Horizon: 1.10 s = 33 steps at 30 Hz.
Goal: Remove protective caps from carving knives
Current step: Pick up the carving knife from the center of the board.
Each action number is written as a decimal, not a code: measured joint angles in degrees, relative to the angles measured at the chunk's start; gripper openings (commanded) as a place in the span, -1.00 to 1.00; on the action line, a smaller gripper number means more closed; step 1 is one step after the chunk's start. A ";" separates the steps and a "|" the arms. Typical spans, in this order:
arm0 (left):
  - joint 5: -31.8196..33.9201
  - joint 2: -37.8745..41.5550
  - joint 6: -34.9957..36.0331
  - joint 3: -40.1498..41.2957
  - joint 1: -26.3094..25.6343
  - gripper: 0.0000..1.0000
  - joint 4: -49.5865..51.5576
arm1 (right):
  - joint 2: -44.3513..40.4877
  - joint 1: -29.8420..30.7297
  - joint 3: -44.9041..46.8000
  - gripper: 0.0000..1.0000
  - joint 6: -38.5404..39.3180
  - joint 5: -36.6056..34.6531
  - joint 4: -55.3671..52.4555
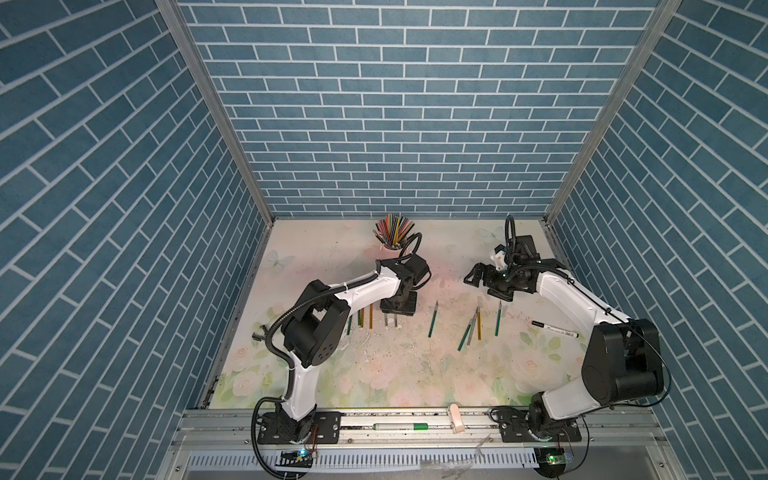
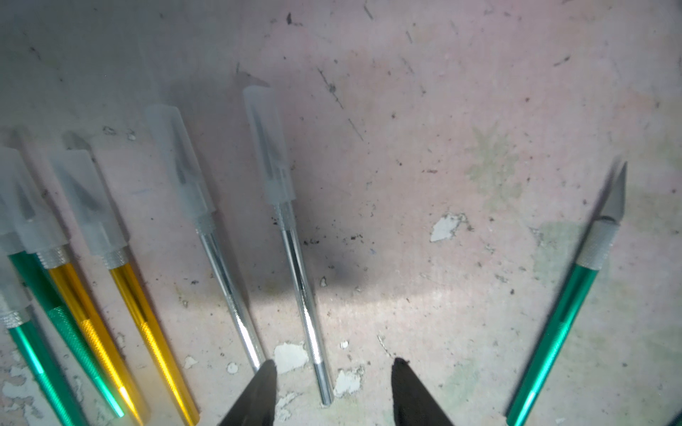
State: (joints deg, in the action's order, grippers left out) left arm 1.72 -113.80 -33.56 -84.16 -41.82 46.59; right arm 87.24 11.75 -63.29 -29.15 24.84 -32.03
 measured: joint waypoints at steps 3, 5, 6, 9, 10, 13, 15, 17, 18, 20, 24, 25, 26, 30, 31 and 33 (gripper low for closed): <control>0.00 -1.11 0.20 0.00 0.37 -0.11 -0.17 | 0.20 -0.20 0.00 0.97 -0.15 0.04 0.13; -0.02 -2.21 0.48 0.00 0.57 -0.17 -0.20 | 0.52 -0.28 0.00 0.96 -0.26 0.07 0.22; -0.02 -2.71 0.57 0.00 0.61 -0.18 -0.22 | 0.66 -0.31 0.00 0.96 -0.42 0.11 0.28; -0.04 -3.80 0.81 0.07 0.66 -0.24 -0.31 | 1.07 -0.42 0.00 0.96 -0.57 0.24 0.37; -0.09 -3.85 0.81 0.07 0.66 -0.28 -0.42 | 1.11 -0.46 0.00 0.97 -0.57 0.26 0.39; -0.07 -3.87 0.94 0.09 0.66 -0.33 -0.70 | 1.16 -0.59 0.00 0.96 -0.57 0.28 0.61; -0.07 -3.87 0.94 0.17 0.66 -0.37 -1.03 | 1.29 -0.68 0.00 0.96 -0.59 0.35 0.79; -0.11 -3.87 0.94 0.31 0.66 -0.41 -1.38 | 1.66 -0.81 0.00 0.96 -0.59 0.48 0.98; -0.13 -3.87 0.94 0.35 0.68 -0.42 -1.51 | 1.84 -0.87 0.00 0.97 -0.59 0.50 1.03; -0.31 -3.85 0.94 0.55 0.72 -0.46 -1.88 | 2.27 -0.96 0.00 0.96 -0.59 0.61 1.22; -0.46 -3.82 0.92 0.79 0.79 -0.54 -2.60 | 2.73 -1.07 0.00 0.96 -0.61 0.98 1.29; -0.46 -3.78 0.90 0.92 0.87 -0.55 -2.89 | 2.82 -1.14 0.00 0.97 -0.61 1.20 1.36; -0.48 -3.74 0.87 1.07 0.94 -0.58 -3.19 | 2.89 -1.22 0.00 0.96 -0.63 1.44 1.46; -0.22 -3.54 0.83 1.51 1.22 -0.66 -4.20 | 2.91 -1.66 0.00 0.96 -0.68 2.10 1.88; -0.20 -3.50 0.85 1.60 1.27 -0.68 -4.28 | 2.91 -1.73 0.00 0.96 -0.72 2.19 1.99; -0.02 -3.48 0.81 1.66 1.33 -0.77 -4.46 | 2.91 -1.84 0.00 0.96 -0.98 2.38 2.16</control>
State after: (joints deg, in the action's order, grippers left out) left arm 1.69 -117.27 -32.75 -82.50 -40.49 42.13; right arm 90.15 9.91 -63.29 -30.13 27.22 -29.87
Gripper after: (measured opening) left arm 0.149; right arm 0.982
